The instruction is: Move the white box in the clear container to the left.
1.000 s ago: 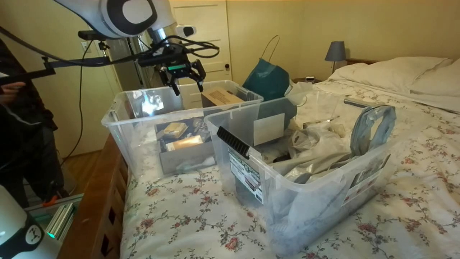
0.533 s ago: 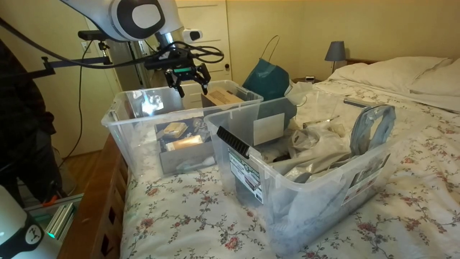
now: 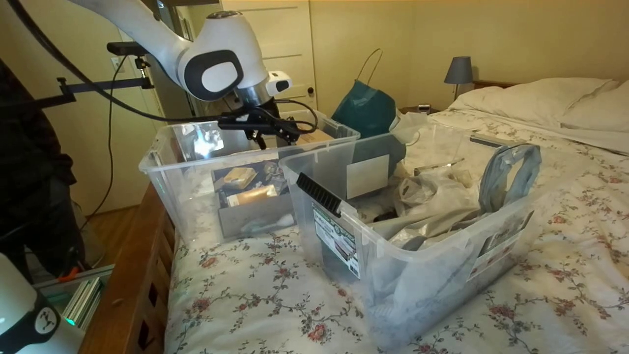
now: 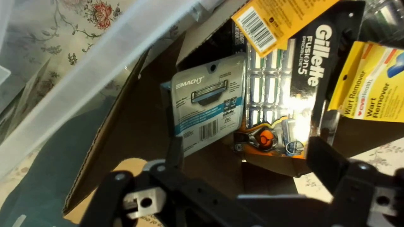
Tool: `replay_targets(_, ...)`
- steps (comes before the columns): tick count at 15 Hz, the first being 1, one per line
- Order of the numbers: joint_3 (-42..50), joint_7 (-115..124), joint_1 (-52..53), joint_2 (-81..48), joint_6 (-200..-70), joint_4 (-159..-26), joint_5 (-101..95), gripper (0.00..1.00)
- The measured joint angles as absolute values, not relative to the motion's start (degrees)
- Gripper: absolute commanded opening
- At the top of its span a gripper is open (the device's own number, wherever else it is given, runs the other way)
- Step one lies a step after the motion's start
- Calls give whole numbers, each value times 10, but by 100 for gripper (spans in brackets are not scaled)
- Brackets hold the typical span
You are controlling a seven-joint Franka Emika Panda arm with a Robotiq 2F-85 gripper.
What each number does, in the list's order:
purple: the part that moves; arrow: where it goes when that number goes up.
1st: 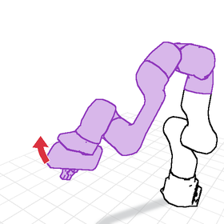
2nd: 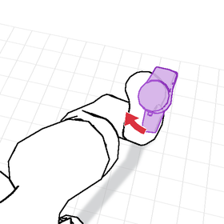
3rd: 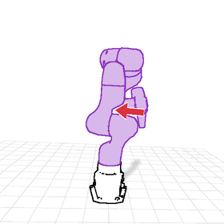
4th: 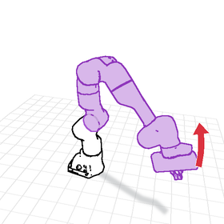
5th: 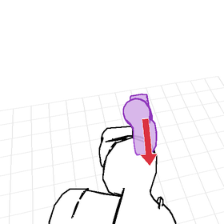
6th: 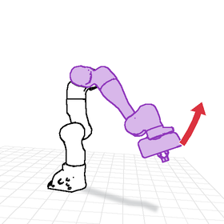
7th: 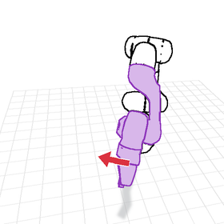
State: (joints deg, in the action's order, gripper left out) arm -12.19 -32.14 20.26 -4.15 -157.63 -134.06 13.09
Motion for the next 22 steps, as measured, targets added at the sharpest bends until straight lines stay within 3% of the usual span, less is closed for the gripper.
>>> replay_targets(7, -118, -215, 192, -119, -1580, -1287, -58, 100)
replay_targets(11, -96, -103, 223, -142, -1515, -1244, -200, 100)
replay_targets(22, -119, -85, 234, -246, -1421, -1128, -219, 100)
